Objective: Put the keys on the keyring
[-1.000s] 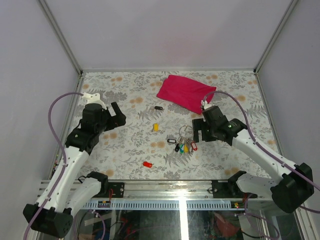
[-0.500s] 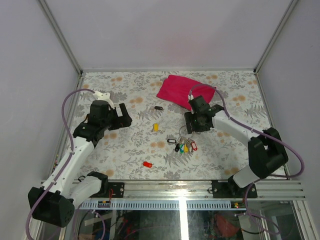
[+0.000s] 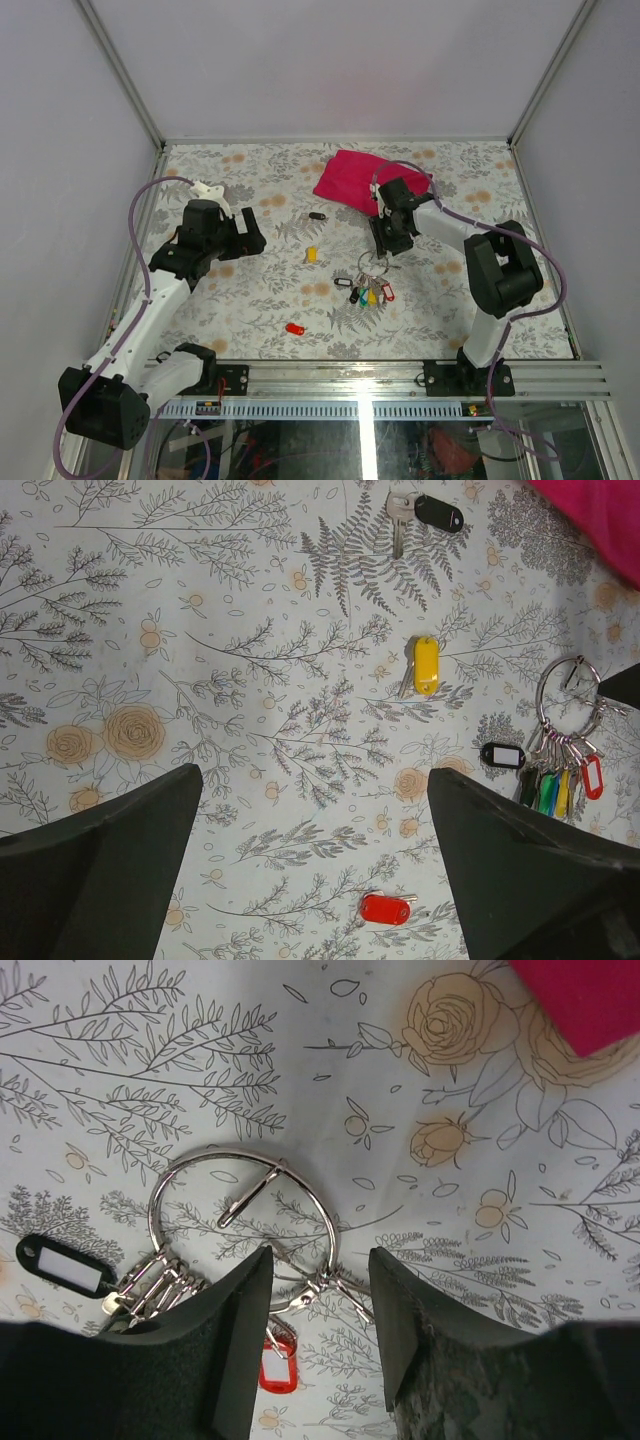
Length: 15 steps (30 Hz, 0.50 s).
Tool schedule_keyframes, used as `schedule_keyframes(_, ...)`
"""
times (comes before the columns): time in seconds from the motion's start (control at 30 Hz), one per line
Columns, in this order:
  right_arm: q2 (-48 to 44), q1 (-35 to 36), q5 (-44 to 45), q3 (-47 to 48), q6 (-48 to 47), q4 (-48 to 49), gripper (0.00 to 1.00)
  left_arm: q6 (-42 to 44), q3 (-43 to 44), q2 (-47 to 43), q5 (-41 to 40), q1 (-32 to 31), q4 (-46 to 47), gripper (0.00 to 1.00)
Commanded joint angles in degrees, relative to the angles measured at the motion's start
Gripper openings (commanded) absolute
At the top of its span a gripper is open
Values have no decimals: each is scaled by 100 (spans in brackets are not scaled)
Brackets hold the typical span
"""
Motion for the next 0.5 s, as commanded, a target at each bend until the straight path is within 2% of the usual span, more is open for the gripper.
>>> schedule_keyframes(0.0, 278, -18, 41, 326, -217, -60, 49, 44, -16, 3, -75, 37, 352, 100)
schedule_keyframes(0.47, 564, -19, 29, 277, -217, 111, 37, 15, -35, -27, -66, 38, 408, 100)
